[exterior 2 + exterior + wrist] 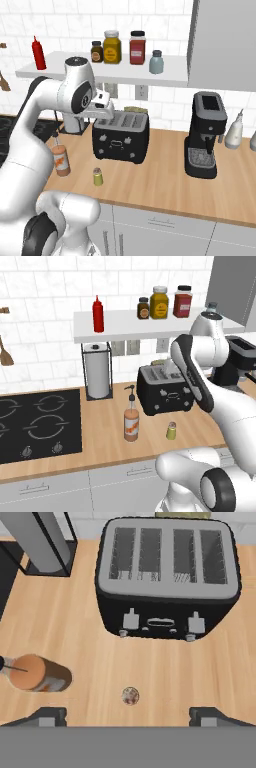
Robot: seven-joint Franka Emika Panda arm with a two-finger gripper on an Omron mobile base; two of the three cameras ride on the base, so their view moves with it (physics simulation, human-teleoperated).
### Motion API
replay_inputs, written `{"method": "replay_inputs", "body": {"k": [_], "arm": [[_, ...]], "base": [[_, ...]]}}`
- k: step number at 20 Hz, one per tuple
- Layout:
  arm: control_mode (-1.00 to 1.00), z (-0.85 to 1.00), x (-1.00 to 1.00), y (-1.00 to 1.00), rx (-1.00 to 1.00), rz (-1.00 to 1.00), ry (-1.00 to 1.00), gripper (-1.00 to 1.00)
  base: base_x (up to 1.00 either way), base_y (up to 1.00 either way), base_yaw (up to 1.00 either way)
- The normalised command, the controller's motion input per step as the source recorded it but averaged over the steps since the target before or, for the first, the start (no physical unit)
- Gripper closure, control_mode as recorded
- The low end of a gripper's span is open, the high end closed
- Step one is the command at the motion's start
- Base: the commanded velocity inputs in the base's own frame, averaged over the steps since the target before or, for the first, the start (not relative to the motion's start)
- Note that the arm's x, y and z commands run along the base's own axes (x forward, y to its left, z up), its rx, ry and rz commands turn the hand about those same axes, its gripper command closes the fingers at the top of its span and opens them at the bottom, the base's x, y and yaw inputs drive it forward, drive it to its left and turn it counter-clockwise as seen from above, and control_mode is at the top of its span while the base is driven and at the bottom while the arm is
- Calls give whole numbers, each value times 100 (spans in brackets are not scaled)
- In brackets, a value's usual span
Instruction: Put the shaker and condiment bottle from the counter next to their counterparts in the cabinet.
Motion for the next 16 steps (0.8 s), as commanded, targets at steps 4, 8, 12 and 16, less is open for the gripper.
{"method": "replay_inputs", "body": {"k": [4, 8, 12, 16], "arm": [[-100, -5, -42, -27, 0, 11, -10, -100], [-100, -26, -45, -23, 14, 28, -19, -100], [-100, -12, 0, 0, 14, 44, -21, -100], [-100, -2, 0, 1, 18, 53, -21, -100]], "base": [[0, 0, 0], [0, 0, 0], [0, 0, 0], [0, 0, 0]]}}
